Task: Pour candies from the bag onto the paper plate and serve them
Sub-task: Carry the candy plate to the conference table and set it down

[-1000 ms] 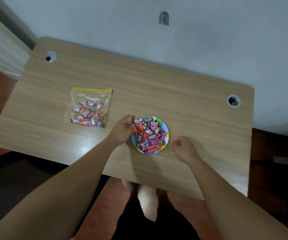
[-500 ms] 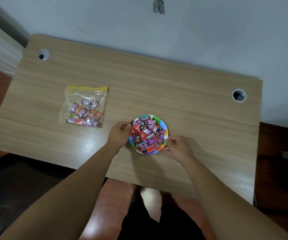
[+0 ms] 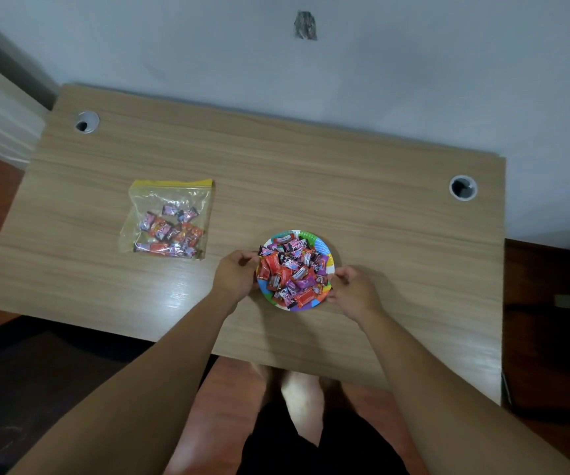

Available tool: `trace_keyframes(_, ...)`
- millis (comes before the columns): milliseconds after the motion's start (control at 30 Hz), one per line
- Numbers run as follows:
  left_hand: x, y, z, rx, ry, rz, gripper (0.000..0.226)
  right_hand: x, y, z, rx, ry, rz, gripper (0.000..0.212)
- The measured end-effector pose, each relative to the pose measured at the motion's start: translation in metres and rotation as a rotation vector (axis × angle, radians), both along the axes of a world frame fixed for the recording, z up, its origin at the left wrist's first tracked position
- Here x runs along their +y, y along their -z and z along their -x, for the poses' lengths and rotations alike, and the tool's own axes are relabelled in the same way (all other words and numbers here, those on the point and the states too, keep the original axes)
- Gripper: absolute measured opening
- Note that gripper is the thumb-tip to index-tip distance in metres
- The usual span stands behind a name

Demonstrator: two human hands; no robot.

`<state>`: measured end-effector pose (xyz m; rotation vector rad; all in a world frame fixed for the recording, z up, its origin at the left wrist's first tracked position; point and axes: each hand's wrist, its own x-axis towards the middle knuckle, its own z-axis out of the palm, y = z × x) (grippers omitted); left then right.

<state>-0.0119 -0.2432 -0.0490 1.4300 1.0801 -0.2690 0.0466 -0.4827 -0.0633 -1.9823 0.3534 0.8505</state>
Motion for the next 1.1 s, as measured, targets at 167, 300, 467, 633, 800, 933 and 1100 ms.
trace_keyframes(167,0.007,-0.018,0.001,-0.052,0.067,0.012,0.017,-0.002,-0.023,0.006,-0.057,0.037,-0.007,0.022)
trace_keyframes(300,0.006,-0.042,-0.007,-0.126,0.127,0.021,0.016,-0.005,-0.044,0.010,-0.103,0.089,0.015,0.019)
trace_keyframes(467,-0.003,-0.076,-0.019,-0.215,0.227,0.048,0.015,-0.015,-0.082,0.019,-0.238,0.087,0.140,0.015)
trace_keyframes(633,-0.018,-0.098,-0.027,-0.263,0.346,0.088,0.018,-0.039,-0.103,0.031,-0.266,0.198,0.102,0.018)
trace_keyframes(800,-0.051,-0.123,-0.028,-0.290,0.425,0.118,0.022,-0.069,-0.130,0.048,-0.273,0.328,0.034,0.013)
trace_keyframes(933,-0.080,-0.140,-0.021,-0.318,0.489,0.140,0.022,-0.098,-0.144,0.069,-0.304,0.381,0.035,0.011)
trace_keyframes(1100,-0.122,-0.149,-0.007,-0.318,0.567,0.139,0.014,-0.142,-0.162,0.099,-0.328,0.436,0.054,0.012)
